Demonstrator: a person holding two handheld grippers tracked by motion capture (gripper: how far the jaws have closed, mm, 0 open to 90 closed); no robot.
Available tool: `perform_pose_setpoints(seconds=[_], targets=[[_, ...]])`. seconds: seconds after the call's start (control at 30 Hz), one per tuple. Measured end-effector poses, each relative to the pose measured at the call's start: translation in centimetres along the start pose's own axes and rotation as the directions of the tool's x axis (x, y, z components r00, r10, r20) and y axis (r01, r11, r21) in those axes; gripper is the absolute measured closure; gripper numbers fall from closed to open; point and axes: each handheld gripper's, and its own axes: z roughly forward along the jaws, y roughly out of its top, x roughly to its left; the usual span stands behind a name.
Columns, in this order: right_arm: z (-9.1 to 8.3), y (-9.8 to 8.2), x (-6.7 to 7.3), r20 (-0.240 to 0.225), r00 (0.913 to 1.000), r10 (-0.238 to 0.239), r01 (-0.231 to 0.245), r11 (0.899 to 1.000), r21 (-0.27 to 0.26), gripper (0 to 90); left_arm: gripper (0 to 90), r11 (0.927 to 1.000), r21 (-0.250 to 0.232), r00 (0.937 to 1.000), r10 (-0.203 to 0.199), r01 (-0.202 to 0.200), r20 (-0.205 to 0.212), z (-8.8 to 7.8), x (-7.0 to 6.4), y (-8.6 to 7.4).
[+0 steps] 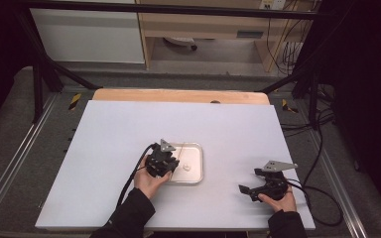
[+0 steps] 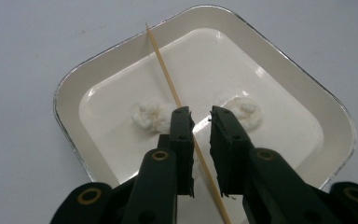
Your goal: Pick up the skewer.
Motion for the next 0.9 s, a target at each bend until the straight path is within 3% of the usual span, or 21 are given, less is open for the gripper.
perform_pose_setpoints(seconds=[0.07, 0.57, 0.9], targets=[[0.0, 0.0, 0.0, 0.001, 1.0, -0.001, 0.001, 1.0, 0.0, 1.6, 78.3, 0.9999, 0.001, 0.9998, -0.016, 0.016, -0.015, 0.5, -0.3, 0.2], [-0.1, 0.0, 0.0, -0.002, 1.0, -0.001, 0.001, 1.0, -0.001, 1.6, 79.0, 0.9995, 0.029, 0.9946, -0.005, 0.009, -0.103, 1.7, -1.3, 0.3], [0.0, 0.0, 0.0, -0.005, 1.0, 0.0, 0.0, 1.0, -0.002, 1.6, 83.9, 0.9972, 0.03, 0.9913, -0.065, 0.068, -0.115, 2.2, -1.0, 0.1]])
